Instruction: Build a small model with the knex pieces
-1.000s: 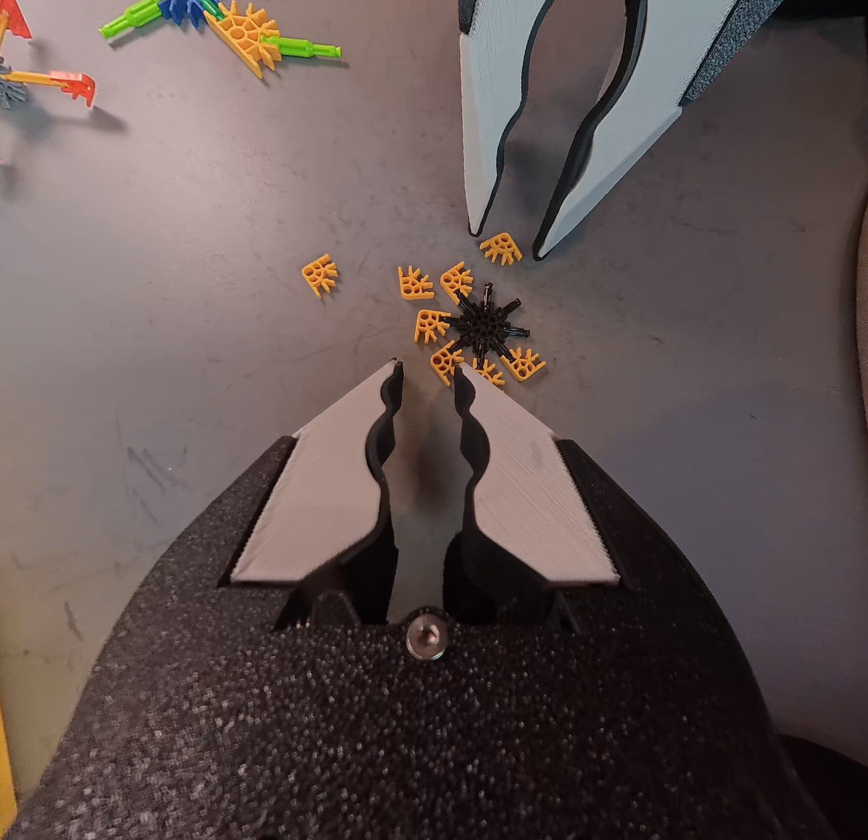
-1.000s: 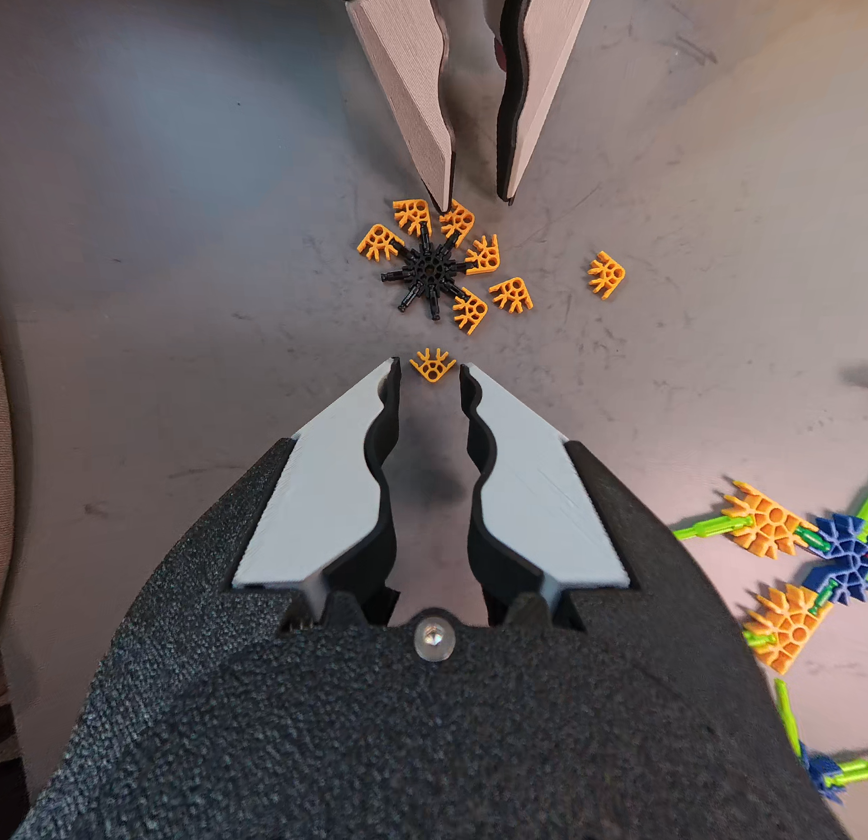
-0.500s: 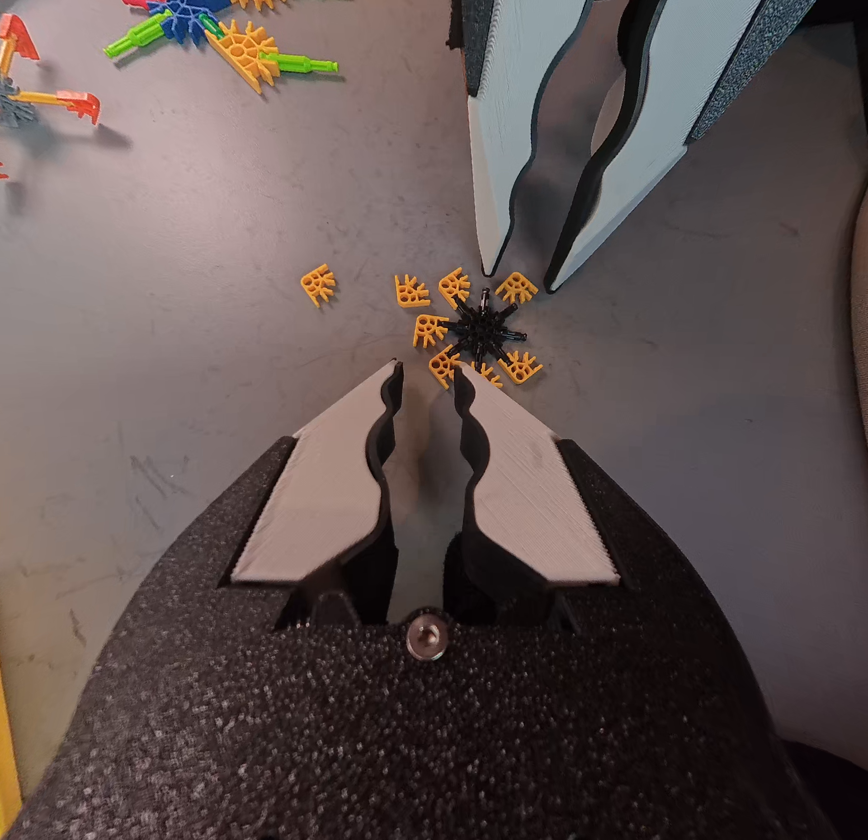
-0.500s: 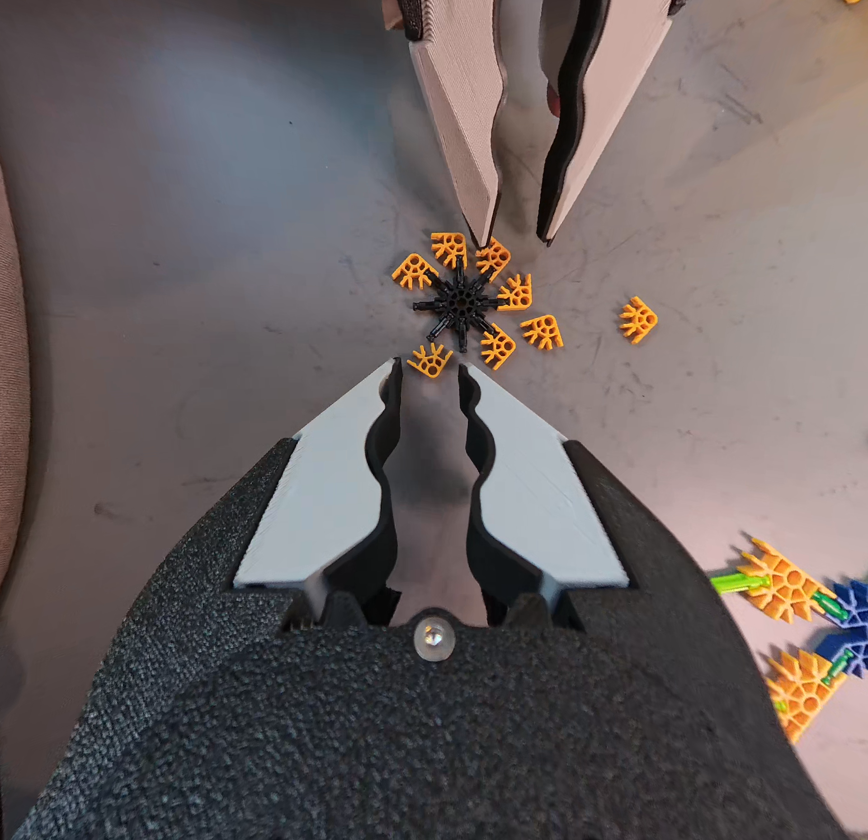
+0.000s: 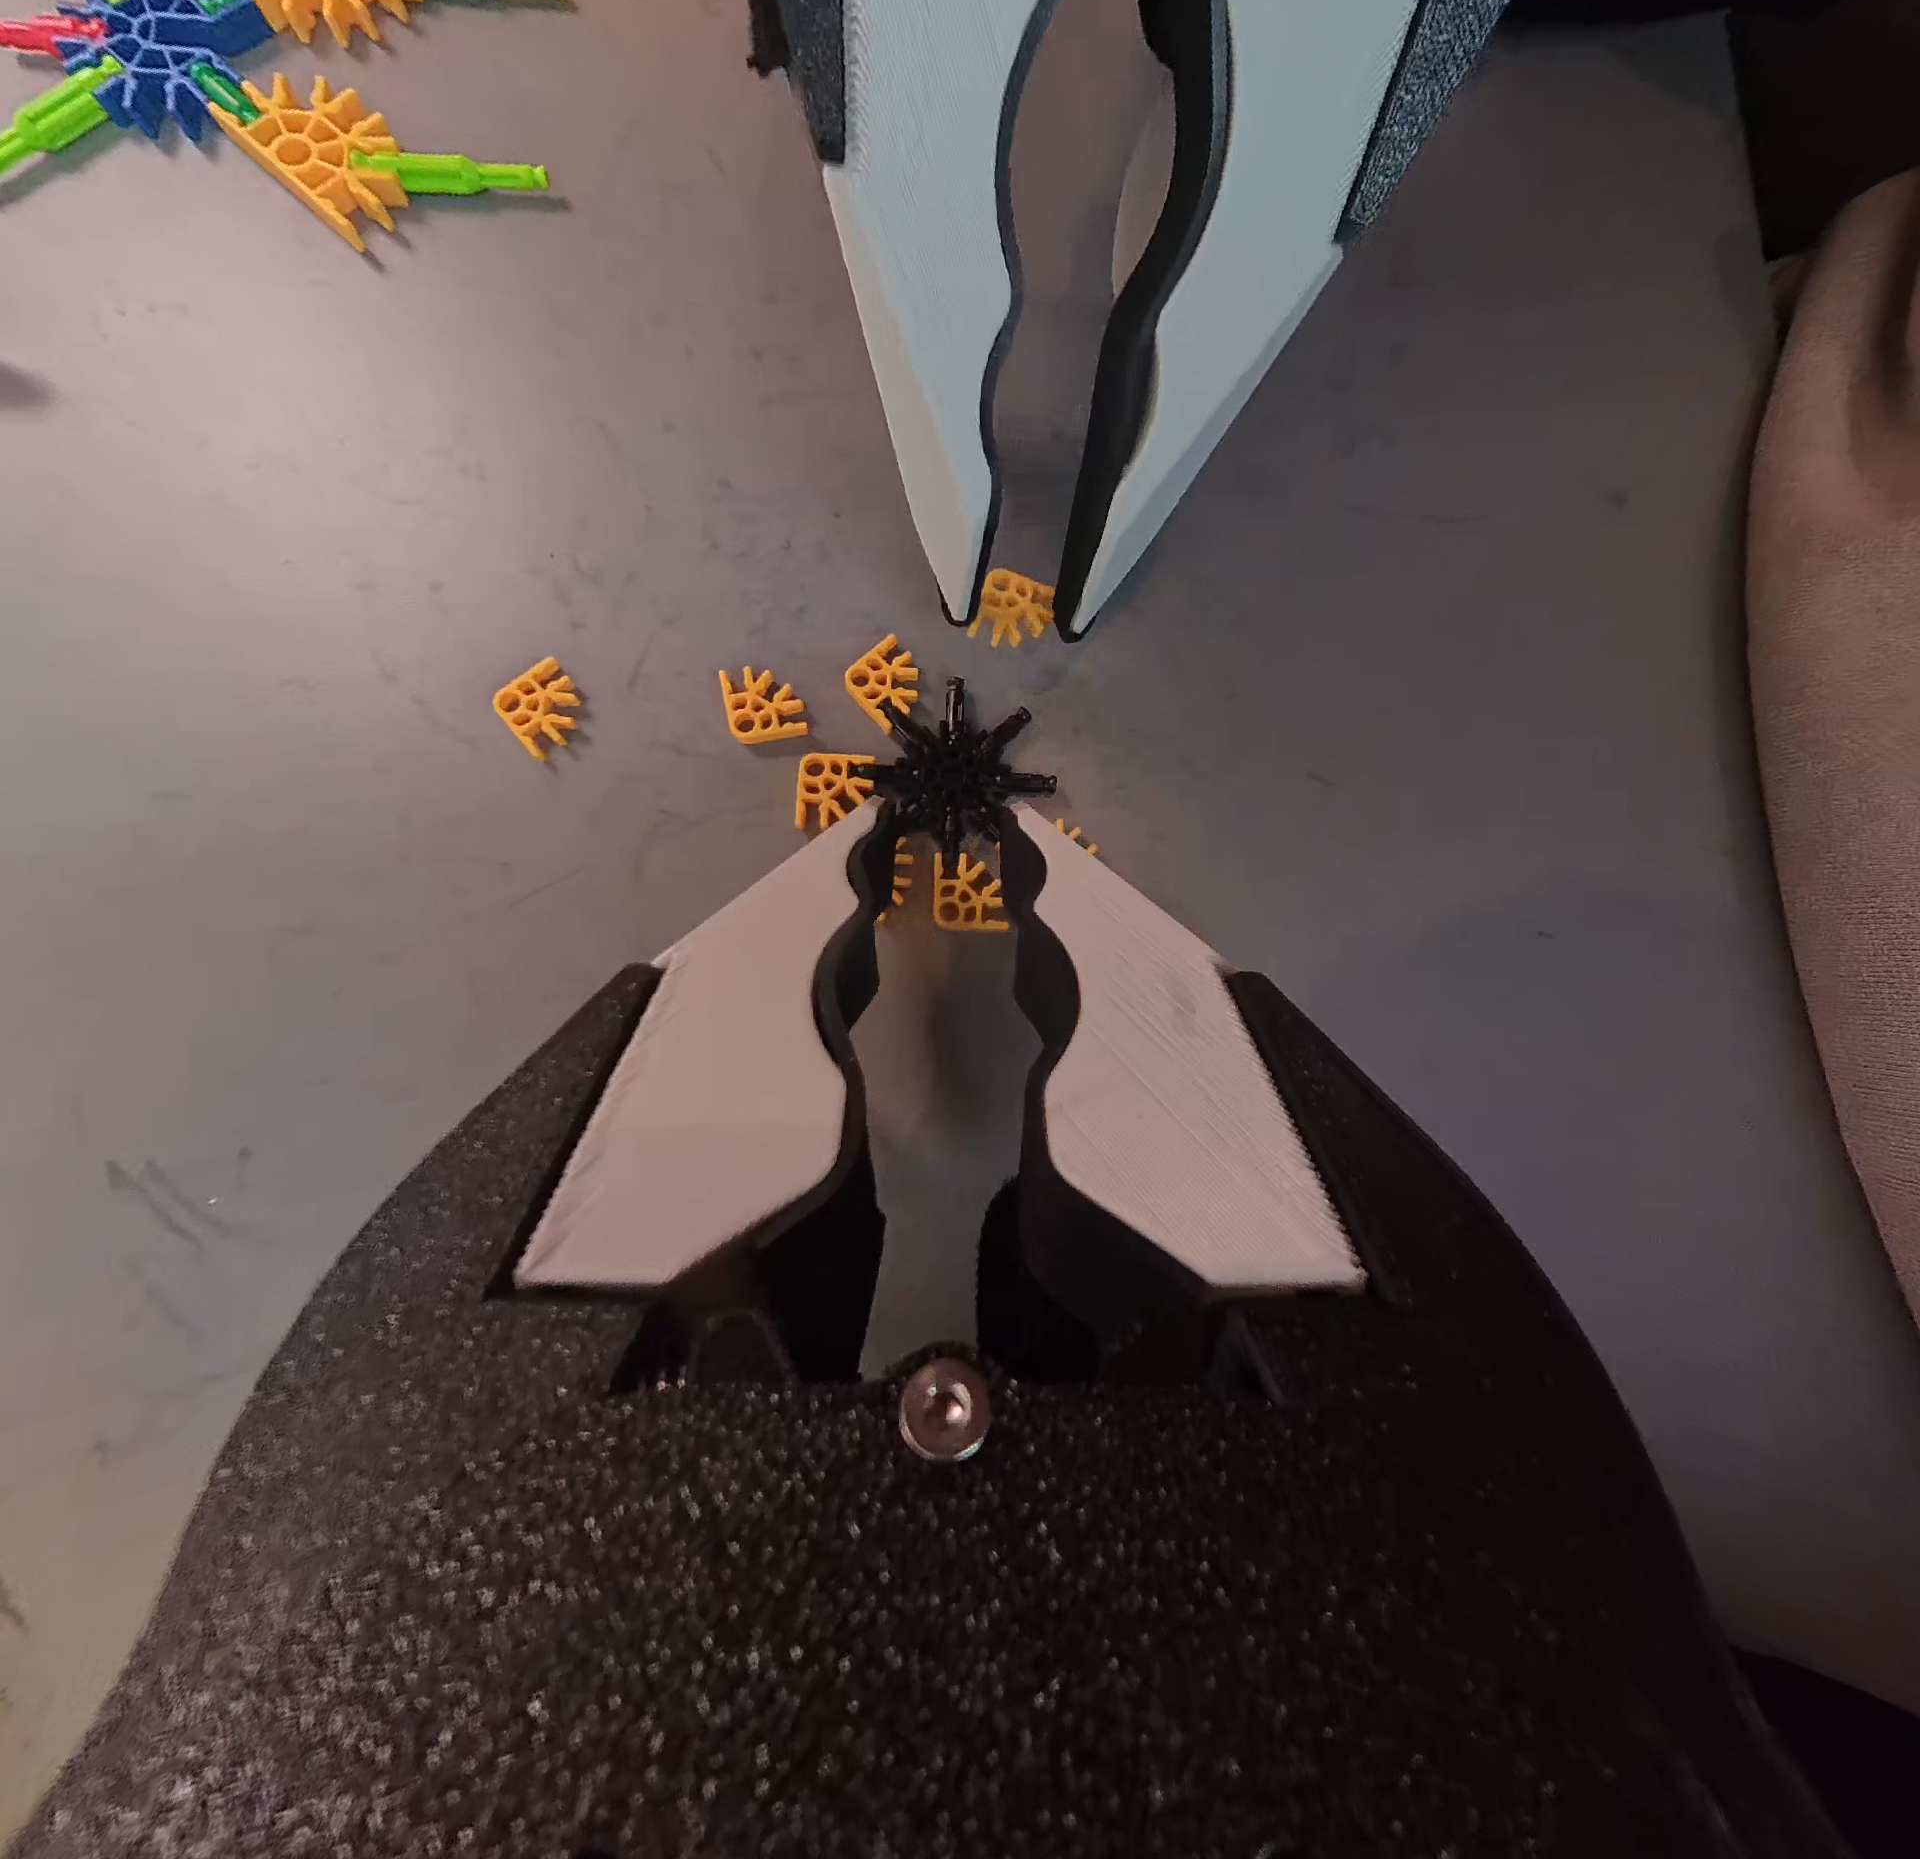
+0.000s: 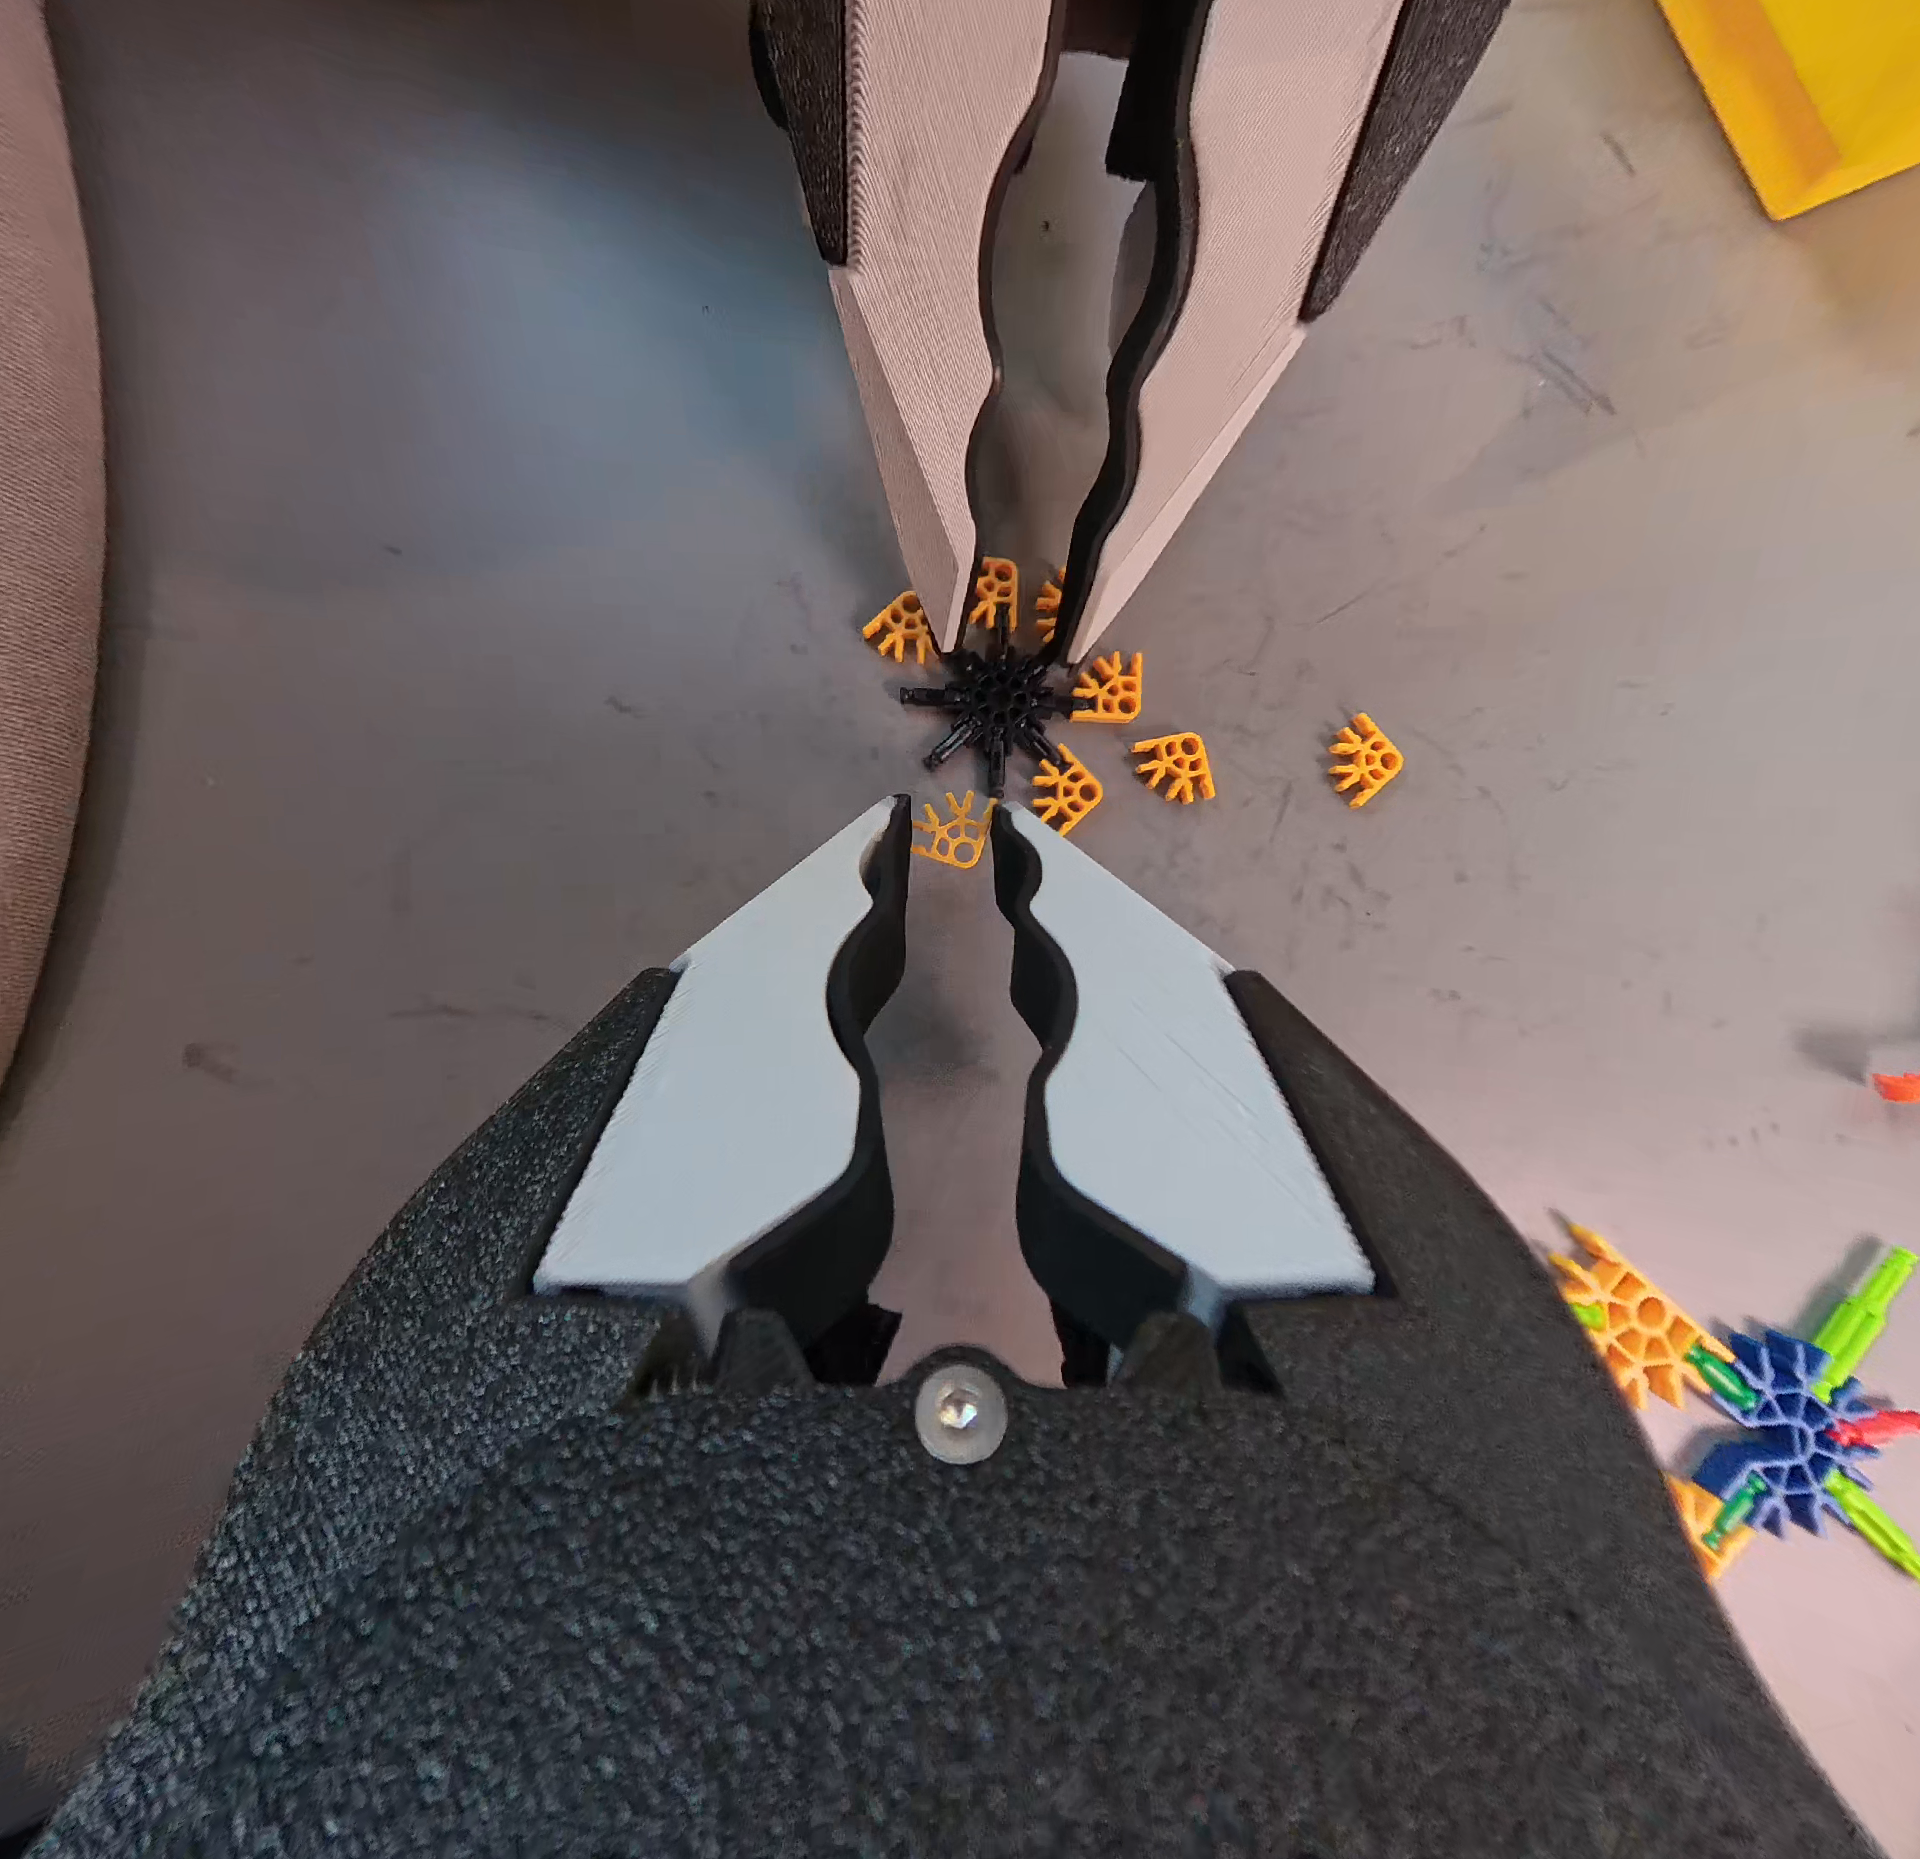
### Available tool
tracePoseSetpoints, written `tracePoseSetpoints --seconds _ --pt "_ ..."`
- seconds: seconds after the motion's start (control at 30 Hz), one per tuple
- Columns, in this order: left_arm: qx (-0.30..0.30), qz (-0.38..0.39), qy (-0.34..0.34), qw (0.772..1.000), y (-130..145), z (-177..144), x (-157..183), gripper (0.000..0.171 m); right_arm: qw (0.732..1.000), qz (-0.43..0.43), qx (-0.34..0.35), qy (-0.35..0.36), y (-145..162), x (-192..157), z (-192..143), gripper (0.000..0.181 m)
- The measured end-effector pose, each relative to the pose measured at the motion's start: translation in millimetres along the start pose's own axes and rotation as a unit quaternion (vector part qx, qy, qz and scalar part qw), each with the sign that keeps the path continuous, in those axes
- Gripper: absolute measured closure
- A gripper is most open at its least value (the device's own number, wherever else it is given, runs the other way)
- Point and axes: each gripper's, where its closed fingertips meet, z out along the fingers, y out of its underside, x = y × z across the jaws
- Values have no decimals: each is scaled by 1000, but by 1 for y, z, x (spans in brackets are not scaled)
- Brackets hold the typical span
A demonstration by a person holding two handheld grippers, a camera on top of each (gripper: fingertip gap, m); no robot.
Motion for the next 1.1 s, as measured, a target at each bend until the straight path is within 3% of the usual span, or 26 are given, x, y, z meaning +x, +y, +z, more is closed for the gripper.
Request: tracePoseSetpoints --seconds 0.3,0.77,1.1 --pt "12 22 35 999 -4 6 16 160 996 -71 10 -51 4 -16 2 168" --pt "22 32 54 998 -7 11 24 164 992 -85 -21 -88 12 -28 4 167" --pt "25 31 55 998 -8 12 24 164 993 -79 -6 -88 9 -27 -2 160"
